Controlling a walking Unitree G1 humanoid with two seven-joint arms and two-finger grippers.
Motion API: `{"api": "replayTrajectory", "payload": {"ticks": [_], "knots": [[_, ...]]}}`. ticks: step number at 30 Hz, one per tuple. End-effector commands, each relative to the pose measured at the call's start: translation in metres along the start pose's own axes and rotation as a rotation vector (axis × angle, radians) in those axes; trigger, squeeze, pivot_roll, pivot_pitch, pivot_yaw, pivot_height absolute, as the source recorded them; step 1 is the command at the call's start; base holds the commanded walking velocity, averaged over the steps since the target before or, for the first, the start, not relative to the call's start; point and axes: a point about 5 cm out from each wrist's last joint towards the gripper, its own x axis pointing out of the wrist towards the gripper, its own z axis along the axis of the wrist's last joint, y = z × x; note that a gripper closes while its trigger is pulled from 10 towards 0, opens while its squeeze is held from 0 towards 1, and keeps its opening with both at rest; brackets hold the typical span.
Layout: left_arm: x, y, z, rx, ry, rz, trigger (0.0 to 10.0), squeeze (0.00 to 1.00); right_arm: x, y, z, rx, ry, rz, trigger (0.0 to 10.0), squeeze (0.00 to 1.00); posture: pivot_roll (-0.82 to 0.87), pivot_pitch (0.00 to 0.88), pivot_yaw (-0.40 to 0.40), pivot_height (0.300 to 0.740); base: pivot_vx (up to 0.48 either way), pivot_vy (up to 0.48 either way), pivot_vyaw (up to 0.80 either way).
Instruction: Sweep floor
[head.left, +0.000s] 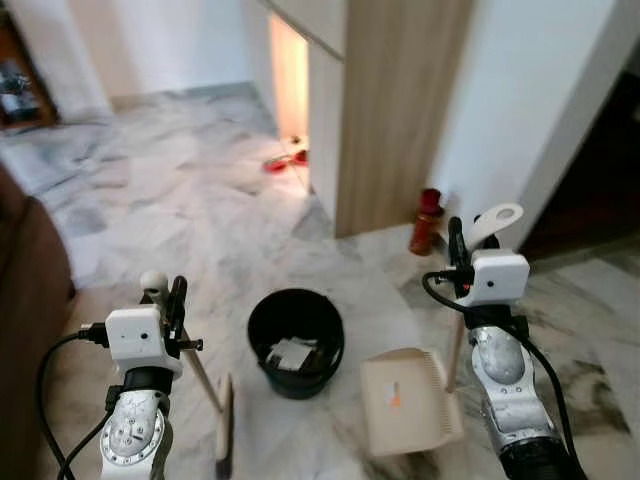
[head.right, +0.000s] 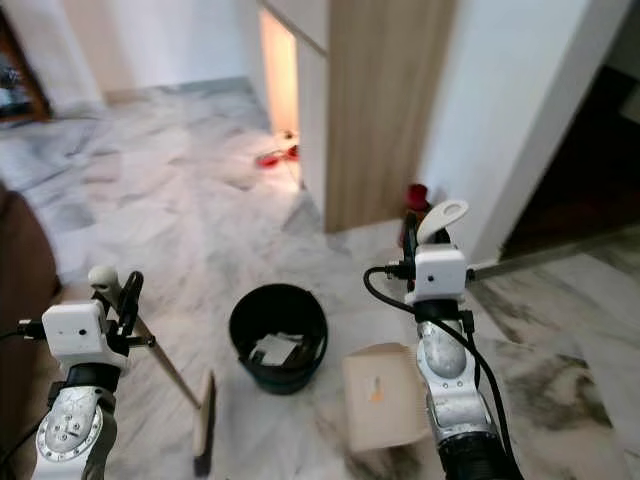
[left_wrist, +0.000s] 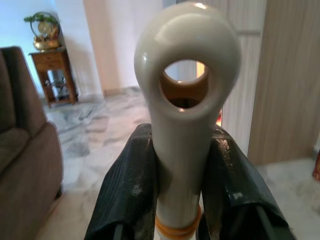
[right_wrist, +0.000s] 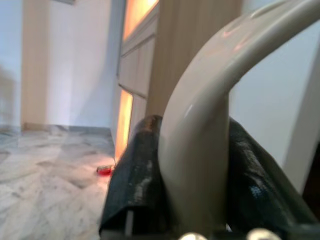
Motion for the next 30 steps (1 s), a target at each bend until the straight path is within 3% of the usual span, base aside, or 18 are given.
{"api": "replayTrajectory", "payload": {"ticks": [1,21,30], "knots": [[0.0058,0.0010,0.0088,0.020,-0.050,-0.006,10.0,0.00,0.0057,-0.0030,0.0131,0.017,-0.066,-0.019,10.0,0.00,0.11,0.009,0.024,0.740,-0.277,0.000,0.00],[0.0058,-0.0008,0.0079,0.017,-0.053,-0.025,10.0,0.00,0.0060,-0.0022,0.0190,0.025,-0.082,-0.016,10.0,0.00,0.10,0.000,0.026,0.740,-0.262,0.000,0.00],[0.0067,-0.0009,0.0064,0.021,-0.044,-0.021,10.0,0.00,0.0082,0.0011,0.0206,0.038,-0.074,0.003,10.0,0.00,0.09,0.005,0.024,0.740,0.000,0.000,0.00]]}}
